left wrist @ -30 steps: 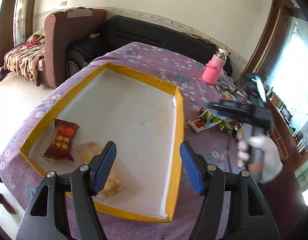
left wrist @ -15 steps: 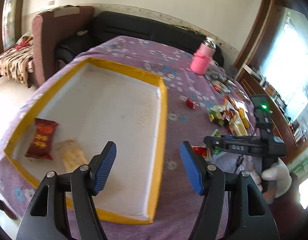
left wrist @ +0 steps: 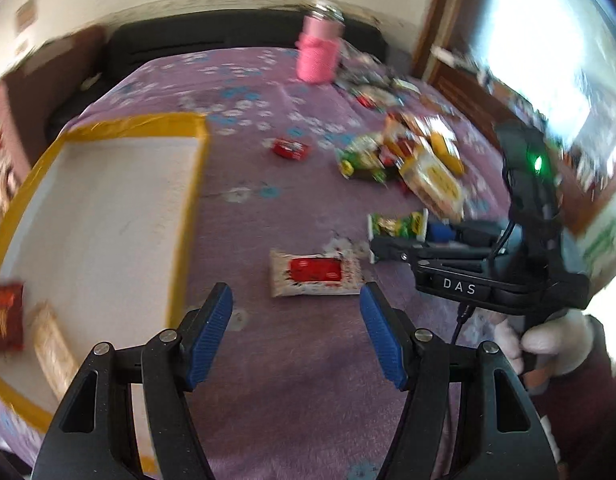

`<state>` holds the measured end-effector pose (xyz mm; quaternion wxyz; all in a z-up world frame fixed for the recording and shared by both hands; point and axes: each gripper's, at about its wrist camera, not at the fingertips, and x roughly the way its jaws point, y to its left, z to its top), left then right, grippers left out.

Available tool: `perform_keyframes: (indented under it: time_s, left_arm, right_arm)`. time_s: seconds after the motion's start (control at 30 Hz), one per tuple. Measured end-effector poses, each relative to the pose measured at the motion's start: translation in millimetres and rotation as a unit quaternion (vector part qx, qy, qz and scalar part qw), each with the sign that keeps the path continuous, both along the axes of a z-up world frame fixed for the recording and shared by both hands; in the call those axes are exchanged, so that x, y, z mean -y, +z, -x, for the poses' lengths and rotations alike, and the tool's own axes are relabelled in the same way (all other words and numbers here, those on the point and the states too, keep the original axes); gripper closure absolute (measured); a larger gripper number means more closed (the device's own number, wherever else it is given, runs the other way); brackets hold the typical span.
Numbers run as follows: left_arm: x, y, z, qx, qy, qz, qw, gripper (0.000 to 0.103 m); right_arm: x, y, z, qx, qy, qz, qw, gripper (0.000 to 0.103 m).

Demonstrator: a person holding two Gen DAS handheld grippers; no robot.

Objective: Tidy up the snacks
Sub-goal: 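Grasp green pea snack packet with the right tool, then grasp red-and-white candy packet with left tool while right tool holds green packet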

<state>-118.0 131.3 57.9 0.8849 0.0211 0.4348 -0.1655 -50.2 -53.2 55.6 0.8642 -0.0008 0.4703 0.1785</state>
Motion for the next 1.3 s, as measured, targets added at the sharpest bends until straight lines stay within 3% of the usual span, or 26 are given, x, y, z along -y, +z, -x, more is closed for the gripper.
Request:
perform_keyframes:
  time_s: [0.13, 0.33, 0.47, 0.73, 0.93, 1.03, 1.17, 1.23, 1.3]
  left_arm:
    - [29, -7, -24, 0.012, -0.053, -0.048, 0.9974, 0.038]
    - [52, -39, -53, -0.045, -0.103, -0.093, 0.9893, 0.038]
    - [56, -35, -41, -0.047, -0.107, -0.093, 0.9887, 0.048]
    - [61, -24, -21, -0.026, -0.135, -0.094, 0.9860, 0.048]
    - [51, -29, -25, -0.031, -0.117, -0.123, 0.9850, 0.048]
    - [41, -31, -20, -0.042, -0.066, -0.135, 0.9877, 0.047]
    - [38, -41, -17, -0.089, -0.058, -0.084, 0.9909, 0.047]
    - [47, -43, -20, -0.081, -0.060, -0.085, 0.9912, 0.047]
    - [53, -41, -30, -0.083, -0.066, -0.058, 0.9927, 0.047]
  right_arm:
    - [17, -2, -4, 0.007, -0.017, -0.045, 0.999, 0.064]
    - [46, -4, -10, -0.003, -0.054, -0.095, 0.994, 0.065]
    - [48, -4, -10, -0.004, -0.055, -0.096, 0.994, 0.065]
    - [49, -6, -9, -0.008, -0.057, -0.103, 0.993, 0.065]
    - [49, -6, -8, -0.007, -0.057, -0.103, 0.993, 0.065]
    - [49, -6, -8, -0.006, -0.057, -0.103, 0.993, 0.065]
    - [49, -6, -8, -0.007, -0.058, -0.104, 0.993, 0.064]
    - [49, -5, -8, -0.007, -0.060, -0.105, 0.993, 0.064]
    - [49, -5, -7, -0.007, -0.061, -0.108, 0.992, 0.064]
